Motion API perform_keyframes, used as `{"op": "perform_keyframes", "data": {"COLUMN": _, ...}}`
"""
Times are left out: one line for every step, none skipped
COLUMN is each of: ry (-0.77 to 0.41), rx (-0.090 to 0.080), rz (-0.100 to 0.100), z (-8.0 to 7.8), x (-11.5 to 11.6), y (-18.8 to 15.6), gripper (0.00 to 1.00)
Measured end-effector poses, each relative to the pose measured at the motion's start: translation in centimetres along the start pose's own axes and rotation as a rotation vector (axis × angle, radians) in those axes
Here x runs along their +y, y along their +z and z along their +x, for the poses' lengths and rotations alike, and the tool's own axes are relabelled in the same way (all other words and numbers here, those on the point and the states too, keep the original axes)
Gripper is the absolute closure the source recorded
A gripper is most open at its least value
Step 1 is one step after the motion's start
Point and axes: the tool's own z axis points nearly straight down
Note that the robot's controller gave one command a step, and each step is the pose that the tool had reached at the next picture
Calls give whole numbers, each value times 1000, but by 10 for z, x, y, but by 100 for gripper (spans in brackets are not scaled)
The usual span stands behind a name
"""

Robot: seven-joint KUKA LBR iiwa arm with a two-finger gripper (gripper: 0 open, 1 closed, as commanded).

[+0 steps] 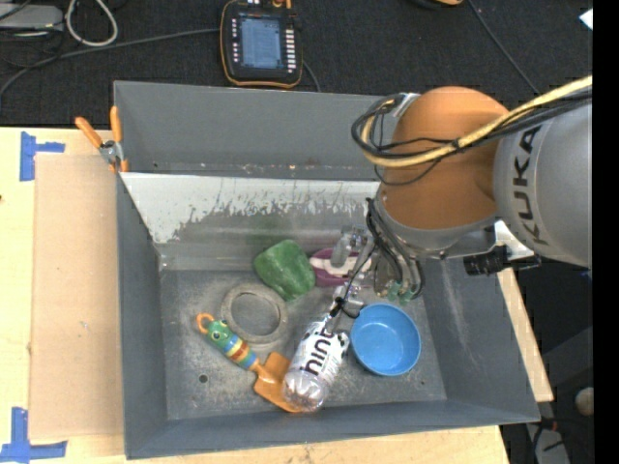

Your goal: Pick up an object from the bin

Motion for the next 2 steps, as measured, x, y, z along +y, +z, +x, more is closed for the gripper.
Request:
{"op": "perform_keyframes", "data": {"ry": -264, "rx": 6, "rz": -5, "z": -52, "x": -7, "y": 68, "gripper": 0}}
{"op": "perform_keyframes", "data": {"ry": -217, "rx": -4, "rz": -4, "z": -30, "x": -9, "y": 39, "gripper": 0}}
